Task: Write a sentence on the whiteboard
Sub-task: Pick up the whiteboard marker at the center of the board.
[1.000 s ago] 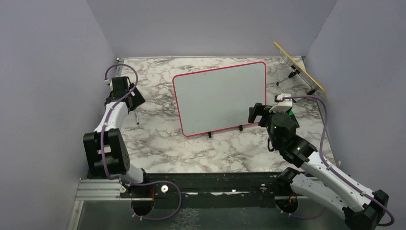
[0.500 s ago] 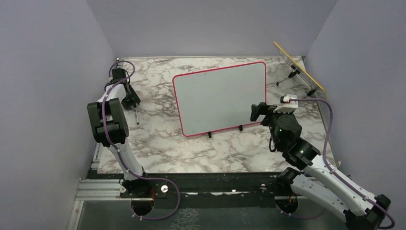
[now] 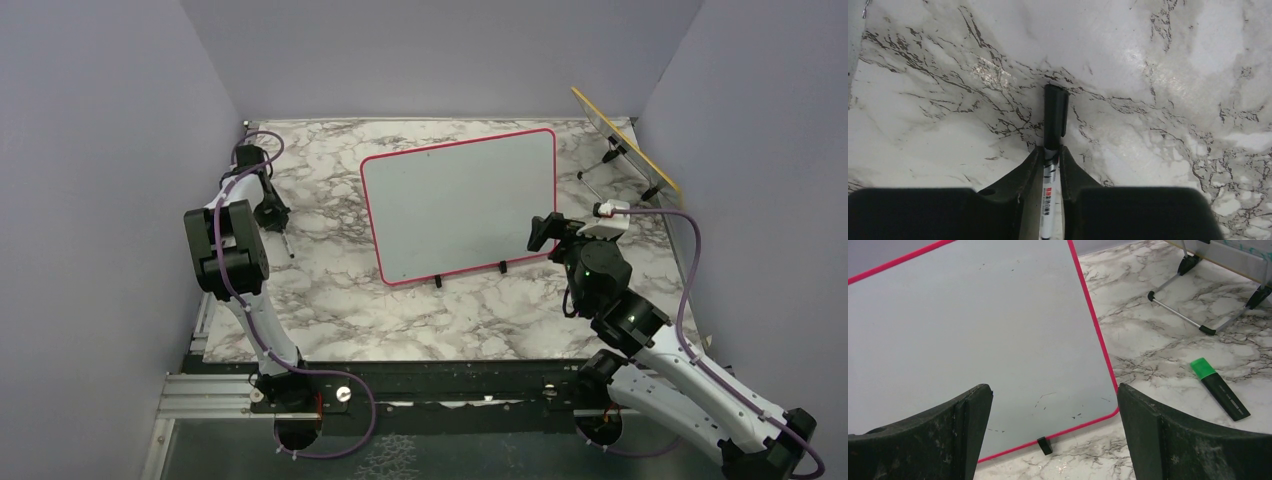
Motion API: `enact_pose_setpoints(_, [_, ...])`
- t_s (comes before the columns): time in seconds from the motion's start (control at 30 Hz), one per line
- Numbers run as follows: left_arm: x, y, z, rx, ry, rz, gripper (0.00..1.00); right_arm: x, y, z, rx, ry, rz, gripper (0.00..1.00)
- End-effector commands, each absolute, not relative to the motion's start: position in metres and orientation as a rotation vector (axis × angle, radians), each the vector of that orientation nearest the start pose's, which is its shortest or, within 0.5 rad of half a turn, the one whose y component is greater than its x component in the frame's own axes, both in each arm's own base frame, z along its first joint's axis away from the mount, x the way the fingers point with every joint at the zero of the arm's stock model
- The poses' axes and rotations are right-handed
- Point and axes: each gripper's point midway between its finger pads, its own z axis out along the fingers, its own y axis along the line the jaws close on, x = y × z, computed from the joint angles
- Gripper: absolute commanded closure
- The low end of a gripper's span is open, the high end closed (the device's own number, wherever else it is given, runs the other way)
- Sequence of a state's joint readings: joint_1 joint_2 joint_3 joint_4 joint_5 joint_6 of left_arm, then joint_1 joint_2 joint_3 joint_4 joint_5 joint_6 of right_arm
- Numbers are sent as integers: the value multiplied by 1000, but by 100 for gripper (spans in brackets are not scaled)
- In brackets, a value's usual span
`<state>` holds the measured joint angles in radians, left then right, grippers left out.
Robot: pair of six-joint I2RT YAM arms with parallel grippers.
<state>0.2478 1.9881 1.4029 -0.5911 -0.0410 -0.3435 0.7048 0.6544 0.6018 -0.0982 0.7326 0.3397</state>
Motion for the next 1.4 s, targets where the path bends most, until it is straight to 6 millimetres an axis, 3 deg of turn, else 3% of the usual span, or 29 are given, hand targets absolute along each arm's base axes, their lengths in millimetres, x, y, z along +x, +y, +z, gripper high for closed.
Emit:
enact_pose_setpoints(0.0, [396, 91, -1, -822, 2718, 35, 86, 272, 84, 252, 272, 1640, 146, 0])
enact_pose_setpoints(0.1, [392, 88, 2, -837, 2711, 14, 100, 273, 84, 253, 260, 1629, 145, 0])
enact_pose_setpoints(0.3, [393, 69, 31, -860, 2640, -128, 100, 273, 91, 254, 215, 1642, 162, 0])
enact_pose_setpoints(0.5, [395, 47, 76, -873, 2496, -311, 100, 271, 85, 254, 299, 1657, 164, 0])
enact_pose_setpoints(0.73, [387, 11, 126, -871, 2325, -582, 100, 278, 110, 257, 109, 1691, 191, 0])
enact_pose_setpoints(0.97, [368, -15, 177, -823, 2197, -695, 100, 282, 140, 275, 11, 1656, 316, 0])
enact_pose_setpoints(1.2, [343, -37, 220, -819, 2074, -809, 100, 293, 180, 291, -146, 1662, 409, 0])
enact_pose_setpoints(1.37, [331, -73, 237, -783, 2037, -899, 100, 295, 218, 296, -288, 1615, 538, 0])
